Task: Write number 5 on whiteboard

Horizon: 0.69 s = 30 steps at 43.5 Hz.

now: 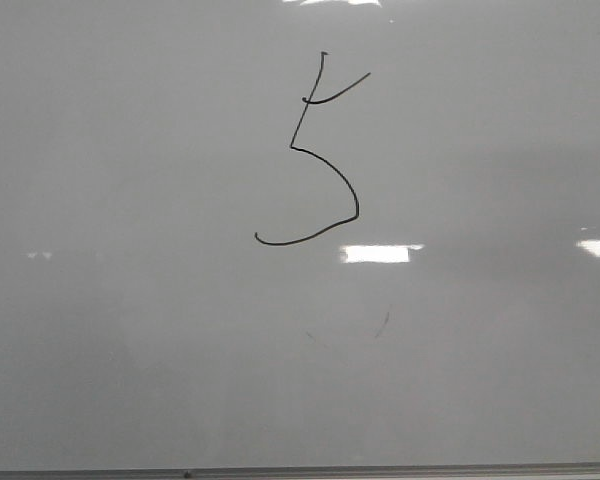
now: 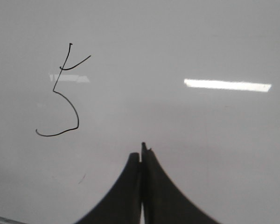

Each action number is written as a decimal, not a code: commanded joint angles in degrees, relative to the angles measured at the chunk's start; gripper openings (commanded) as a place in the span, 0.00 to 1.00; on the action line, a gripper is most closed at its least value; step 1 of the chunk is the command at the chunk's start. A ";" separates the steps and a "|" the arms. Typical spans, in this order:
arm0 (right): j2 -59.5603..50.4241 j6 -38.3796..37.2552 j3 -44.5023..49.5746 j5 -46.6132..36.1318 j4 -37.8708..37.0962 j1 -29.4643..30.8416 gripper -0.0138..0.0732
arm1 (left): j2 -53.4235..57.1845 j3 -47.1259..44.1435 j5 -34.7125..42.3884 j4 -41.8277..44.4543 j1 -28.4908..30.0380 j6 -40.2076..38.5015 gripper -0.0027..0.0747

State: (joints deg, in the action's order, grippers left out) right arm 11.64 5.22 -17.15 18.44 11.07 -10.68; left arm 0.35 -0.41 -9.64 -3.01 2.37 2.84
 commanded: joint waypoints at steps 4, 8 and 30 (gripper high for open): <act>0.28 0.49 3.64 -12.55 -6.10 3.34 0.08 | 0.85 -0.27 5.26 -0.58 -0.40 -0.07 0.01; -1.15 0.49 7.91 -14.59 -6.58 5.41 0.08 | 0.85 -0.27 5.26 -0.58 -0.40 -0.07 0.01; -13.36 -0.64 17.84 -8.04 -5.76 9.28 0.08 | 0.85 -0.27 5.26 -0.58 -0.40 -0.07 0.01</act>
State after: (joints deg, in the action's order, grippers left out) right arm -0.55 4.74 1.51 13.20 5.22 -1.79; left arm 0.35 -0.41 -9.51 -3.10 2.37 2.84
